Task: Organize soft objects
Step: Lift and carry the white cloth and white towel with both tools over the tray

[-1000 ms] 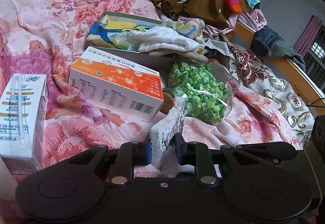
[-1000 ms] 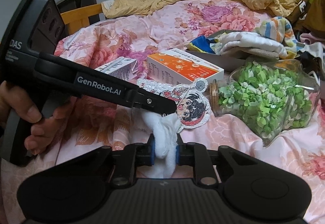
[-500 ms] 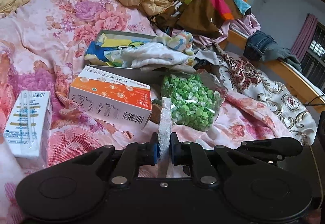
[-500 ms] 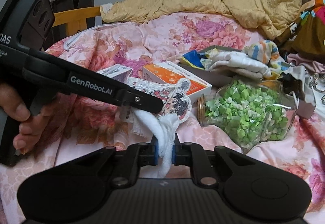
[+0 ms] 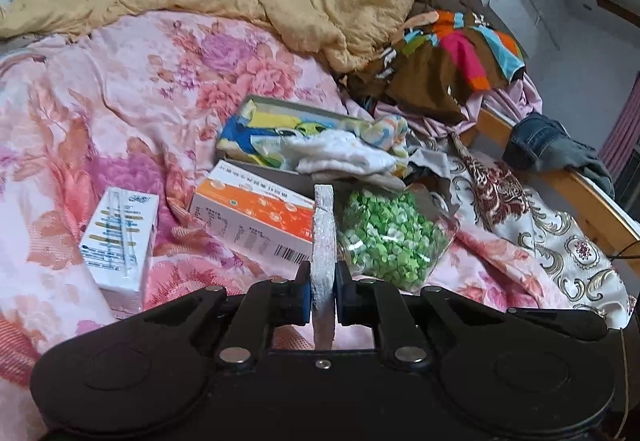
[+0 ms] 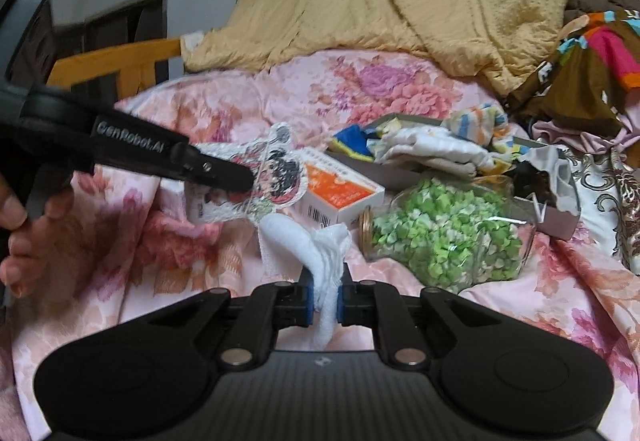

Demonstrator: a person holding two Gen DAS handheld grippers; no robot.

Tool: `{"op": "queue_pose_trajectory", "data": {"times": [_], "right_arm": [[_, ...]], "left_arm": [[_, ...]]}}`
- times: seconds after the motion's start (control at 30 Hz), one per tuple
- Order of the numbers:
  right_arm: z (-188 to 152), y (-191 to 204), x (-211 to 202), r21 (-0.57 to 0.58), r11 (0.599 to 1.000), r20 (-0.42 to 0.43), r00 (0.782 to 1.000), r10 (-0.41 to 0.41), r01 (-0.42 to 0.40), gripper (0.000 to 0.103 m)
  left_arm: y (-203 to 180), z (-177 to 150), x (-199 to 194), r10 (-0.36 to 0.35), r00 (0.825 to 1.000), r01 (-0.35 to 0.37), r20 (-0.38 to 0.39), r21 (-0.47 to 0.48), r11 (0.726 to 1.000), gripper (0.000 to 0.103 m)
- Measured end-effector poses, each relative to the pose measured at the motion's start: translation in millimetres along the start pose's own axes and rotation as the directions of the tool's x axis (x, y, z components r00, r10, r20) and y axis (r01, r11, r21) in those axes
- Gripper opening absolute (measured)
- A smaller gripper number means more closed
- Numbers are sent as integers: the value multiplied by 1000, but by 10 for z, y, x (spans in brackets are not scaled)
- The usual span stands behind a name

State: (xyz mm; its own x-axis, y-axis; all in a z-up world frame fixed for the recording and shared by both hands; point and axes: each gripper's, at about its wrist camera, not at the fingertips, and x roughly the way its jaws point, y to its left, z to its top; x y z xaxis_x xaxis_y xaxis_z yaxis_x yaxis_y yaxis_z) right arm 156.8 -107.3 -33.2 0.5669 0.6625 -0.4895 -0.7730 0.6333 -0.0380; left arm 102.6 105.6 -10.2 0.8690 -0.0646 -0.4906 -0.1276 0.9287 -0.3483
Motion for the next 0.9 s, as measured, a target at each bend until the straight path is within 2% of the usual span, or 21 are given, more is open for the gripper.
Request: {"op": "queue_pose_trajectory", "data": {"times": [0.13,0.4,0.5,0.6,0.77,0.9], "right_arm": [[41,-87,-71,32,999,50,999,-5,4,11],[120,-244,-101,86,996,130,991,-28,16,11],[283,-329,37,120,993,136,991,1,-18,11],[468,-439,185,129,991,165,986,2,-23,11],[928,-646,582,103,995,186,982,-22,3,11],[1267,-817,932,103,994,182,981,-61,43,11]], "left_arm": [[-96,9,-86,5,999,-6,41,31,1000,12],[-80,123,-39,-7,996,7,89,-5,1000,12],[-94,235,29,1,992,-5,129,30,1000,12],[-110,404,167,9,988,-22,156,81,996,12],[7,770,558,15,981,-29,194,72,997,12],[178,1079,1001,18,984,-25,177,40,999,12]]}}
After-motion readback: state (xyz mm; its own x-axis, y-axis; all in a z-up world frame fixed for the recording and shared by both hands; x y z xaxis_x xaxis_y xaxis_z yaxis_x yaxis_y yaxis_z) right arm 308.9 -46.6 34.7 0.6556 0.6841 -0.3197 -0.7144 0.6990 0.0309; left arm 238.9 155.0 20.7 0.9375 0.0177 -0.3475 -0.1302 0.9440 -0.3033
